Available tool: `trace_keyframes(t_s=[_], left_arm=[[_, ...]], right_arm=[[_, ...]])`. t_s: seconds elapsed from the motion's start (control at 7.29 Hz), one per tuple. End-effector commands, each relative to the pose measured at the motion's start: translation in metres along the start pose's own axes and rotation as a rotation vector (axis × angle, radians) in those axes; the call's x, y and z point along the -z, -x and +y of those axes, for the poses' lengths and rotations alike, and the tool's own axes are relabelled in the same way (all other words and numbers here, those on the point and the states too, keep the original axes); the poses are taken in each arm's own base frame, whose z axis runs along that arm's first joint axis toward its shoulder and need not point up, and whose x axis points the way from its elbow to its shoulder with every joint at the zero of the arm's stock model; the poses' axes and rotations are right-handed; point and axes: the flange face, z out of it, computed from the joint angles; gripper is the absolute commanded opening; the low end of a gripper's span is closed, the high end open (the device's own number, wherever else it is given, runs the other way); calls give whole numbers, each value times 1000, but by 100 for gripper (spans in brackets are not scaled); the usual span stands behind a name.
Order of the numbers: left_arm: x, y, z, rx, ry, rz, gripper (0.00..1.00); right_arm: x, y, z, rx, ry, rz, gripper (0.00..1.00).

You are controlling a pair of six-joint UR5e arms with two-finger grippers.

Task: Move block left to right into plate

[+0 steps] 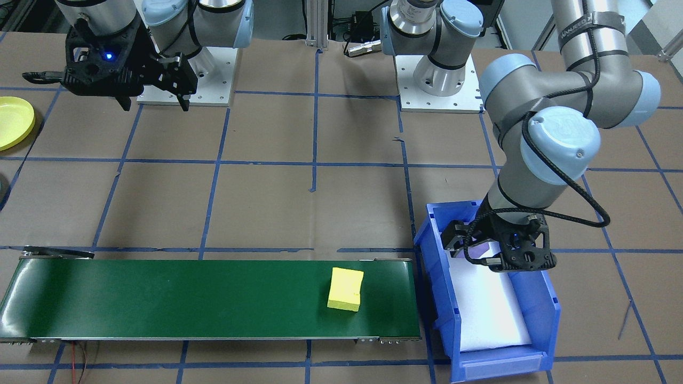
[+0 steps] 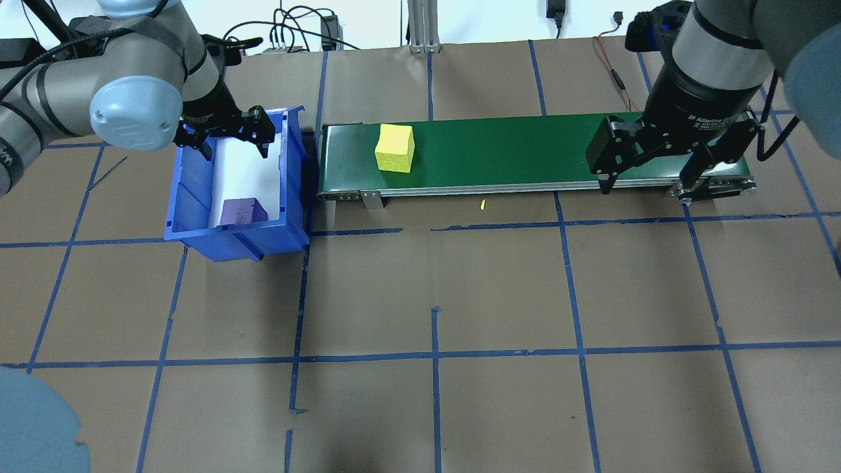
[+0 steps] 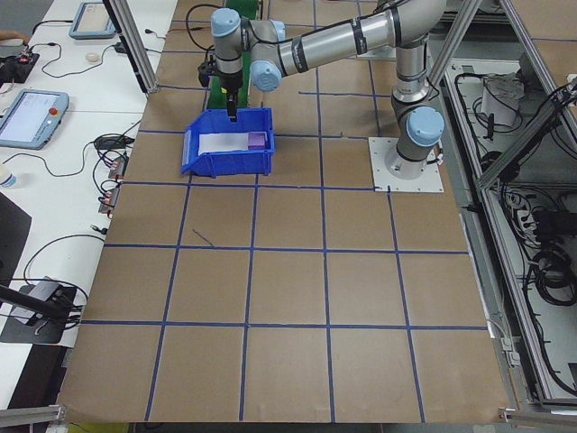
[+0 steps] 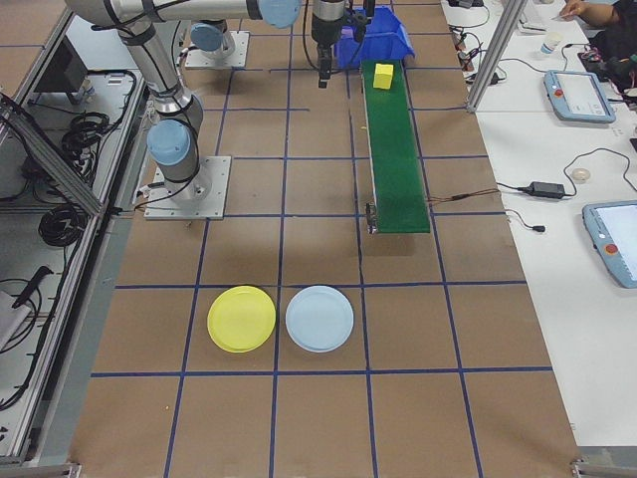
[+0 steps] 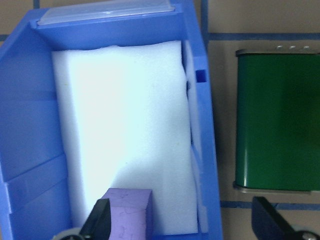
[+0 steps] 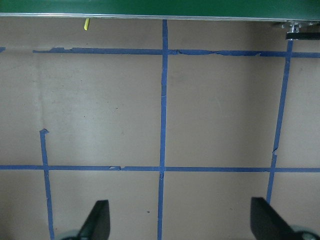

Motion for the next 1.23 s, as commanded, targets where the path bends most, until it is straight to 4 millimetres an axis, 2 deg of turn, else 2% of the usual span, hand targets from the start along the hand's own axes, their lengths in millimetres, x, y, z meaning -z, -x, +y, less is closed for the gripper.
trace_keyframes(t_s=[0.0,0.14,0.41,0.55,0.82,0.96,1.1], left_arm=[[-41,18,16,17,58,36,100],[-57,16,20,13,87,40,99],[-73,13,26,11,94,57,99],[-79,13,30,7,108,57,99],[-83,13,33,7,118,51,93],[-84,13,32,7,120,51,93],[-93,13,30,8,126,53,91]], right_arm=[[0,1,0,1,0,-1,100],[0,1,0,3,0,1,100],[-19,4,2,-7,30,-6,100],[-34,5,-13,-9,12,-8,100],[-63,14,-65,-12,-70,-111,100],[-82,15,-103,-63,-101,-130,100],[-94,20,-133,-122,-122,-186,100]])
